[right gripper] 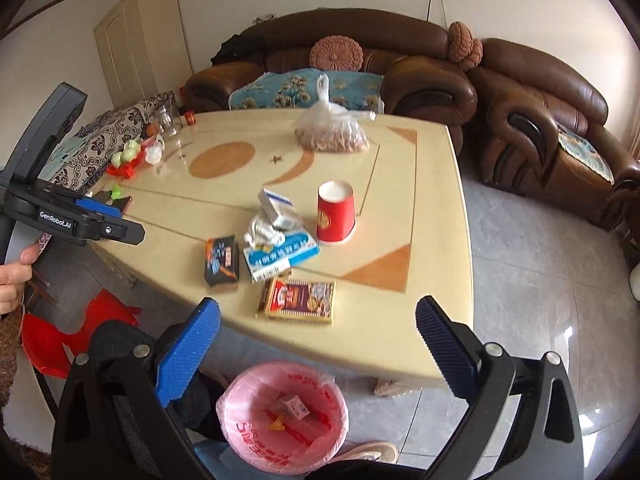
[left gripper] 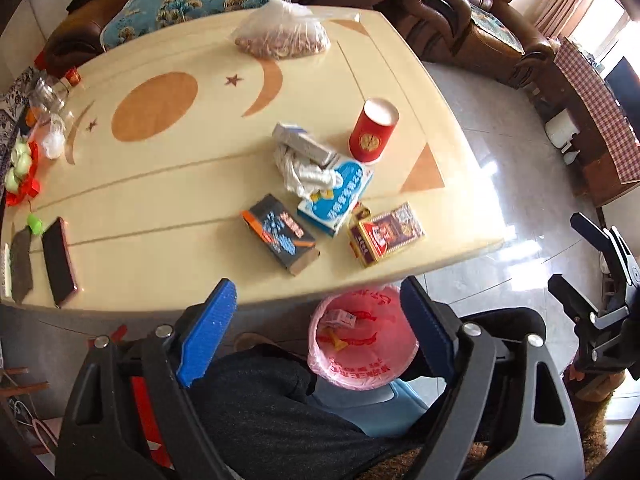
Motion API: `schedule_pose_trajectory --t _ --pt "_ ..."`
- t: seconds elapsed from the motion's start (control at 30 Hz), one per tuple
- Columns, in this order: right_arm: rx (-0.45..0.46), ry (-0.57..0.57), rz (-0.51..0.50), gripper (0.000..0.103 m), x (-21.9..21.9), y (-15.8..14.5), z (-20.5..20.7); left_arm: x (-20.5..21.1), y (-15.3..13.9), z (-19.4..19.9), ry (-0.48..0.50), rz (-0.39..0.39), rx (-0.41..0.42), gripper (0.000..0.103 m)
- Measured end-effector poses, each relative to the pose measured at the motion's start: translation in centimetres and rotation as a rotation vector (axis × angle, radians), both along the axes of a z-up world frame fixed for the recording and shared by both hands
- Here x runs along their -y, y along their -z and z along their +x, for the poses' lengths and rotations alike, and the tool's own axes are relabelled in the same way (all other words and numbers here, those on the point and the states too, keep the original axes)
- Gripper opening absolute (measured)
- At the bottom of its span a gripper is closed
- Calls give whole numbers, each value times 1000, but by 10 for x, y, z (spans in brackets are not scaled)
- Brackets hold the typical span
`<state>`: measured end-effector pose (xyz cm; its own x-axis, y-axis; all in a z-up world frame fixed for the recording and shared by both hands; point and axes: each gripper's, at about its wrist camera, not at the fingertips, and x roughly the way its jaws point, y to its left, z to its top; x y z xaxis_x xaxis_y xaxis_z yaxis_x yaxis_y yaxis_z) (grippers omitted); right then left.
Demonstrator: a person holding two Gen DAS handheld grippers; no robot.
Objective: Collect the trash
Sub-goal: 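Move both tools back over the table toward the red cup and white medicine box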
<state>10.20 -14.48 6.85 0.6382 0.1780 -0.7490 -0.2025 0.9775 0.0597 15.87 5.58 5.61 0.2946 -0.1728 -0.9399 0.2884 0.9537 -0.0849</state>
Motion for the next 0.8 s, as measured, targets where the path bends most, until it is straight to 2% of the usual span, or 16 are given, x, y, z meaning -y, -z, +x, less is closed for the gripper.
schedule_pose_trajectory --t 0.13,0.27,0.5,0.8 --pt "10 -27 44 96 0 -28 22 10 -31 28 2 -5 -21 82" --pt "-4 -30 47 96 -2 -40 47 13 -40 53 -27 7 -45 83" --pt "-17 -26 88 96 3 -41 85 17 -9 89 -32 24 -150 83" --pt "-65 -25 110 96 3 -21 120 28 28 131 -42 4 -249 83"
